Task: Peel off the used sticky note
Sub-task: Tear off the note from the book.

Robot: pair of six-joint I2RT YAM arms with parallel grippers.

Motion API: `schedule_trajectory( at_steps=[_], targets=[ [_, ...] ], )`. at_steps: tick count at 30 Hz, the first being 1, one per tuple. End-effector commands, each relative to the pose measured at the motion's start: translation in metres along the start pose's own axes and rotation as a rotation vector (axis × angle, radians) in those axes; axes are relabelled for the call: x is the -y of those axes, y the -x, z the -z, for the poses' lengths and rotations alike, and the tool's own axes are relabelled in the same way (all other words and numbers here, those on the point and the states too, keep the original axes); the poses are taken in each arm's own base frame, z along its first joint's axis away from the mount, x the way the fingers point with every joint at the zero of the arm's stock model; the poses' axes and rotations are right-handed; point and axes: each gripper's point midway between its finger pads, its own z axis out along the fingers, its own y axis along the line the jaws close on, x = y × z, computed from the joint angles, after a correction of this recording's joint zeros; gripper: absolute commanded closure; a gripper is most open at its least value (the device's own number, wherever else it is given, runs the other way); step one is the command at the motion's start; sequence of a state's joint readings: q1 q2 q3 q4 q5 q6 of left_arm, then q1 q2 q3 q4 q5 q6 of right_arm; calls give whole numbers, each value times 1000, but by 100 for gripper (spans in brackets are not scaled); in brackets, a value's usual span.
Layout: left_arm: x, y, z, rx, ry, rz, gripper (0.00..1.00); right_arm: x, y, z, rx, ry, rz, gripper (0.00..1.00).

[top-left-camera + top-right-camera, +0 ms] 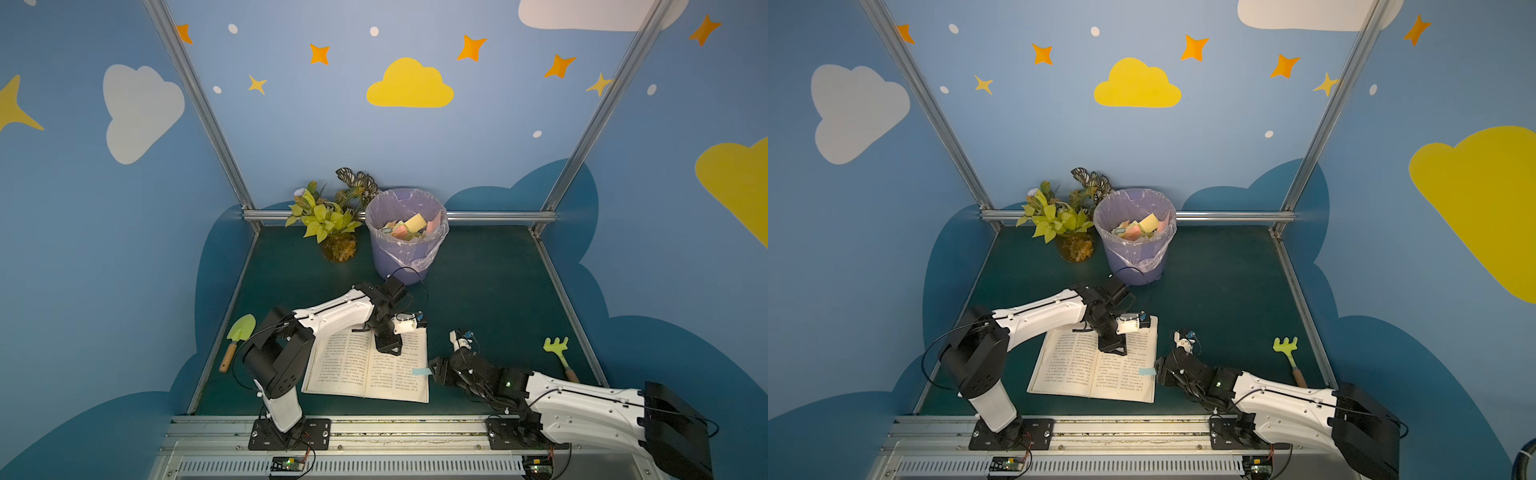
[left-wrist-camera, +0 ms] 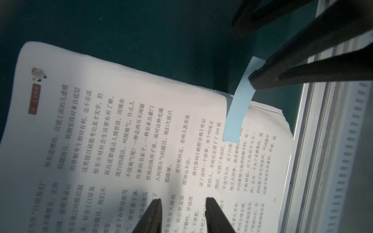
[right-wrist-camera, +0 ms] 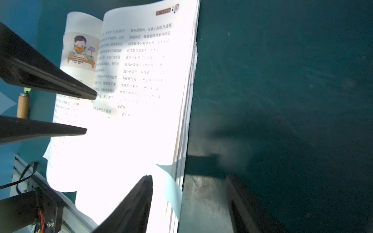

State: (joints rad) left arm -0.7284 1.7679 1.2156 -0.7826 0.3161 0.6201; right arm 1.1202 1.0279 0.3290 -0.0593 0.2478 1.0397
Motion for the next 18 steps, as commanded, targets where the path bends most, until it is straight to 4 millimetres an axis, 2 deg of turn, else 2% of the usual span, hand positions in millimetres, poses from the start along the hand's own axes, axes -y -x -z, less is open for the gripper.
schedule_trajectory(
  at_steps=[1, 9, 15, 18],
  targets=[
    [-3, 8, -4, -5, -9, 2, 60, -16, 3, -6, -14, 62, -1, 42],
    [-10, 20, -20, -39, -14, -18, 60, -18, 1, -21, -55, 51, 1, 68],
    [-13, 25, -33, -81, -17, -38, 60, -20, 4, -23, -52, 54, 4, 81],
    [-15, 27, -39, -97, -15, -44, 61, -23, 3, -22, -63, 66, 3, 81]
  ],
)
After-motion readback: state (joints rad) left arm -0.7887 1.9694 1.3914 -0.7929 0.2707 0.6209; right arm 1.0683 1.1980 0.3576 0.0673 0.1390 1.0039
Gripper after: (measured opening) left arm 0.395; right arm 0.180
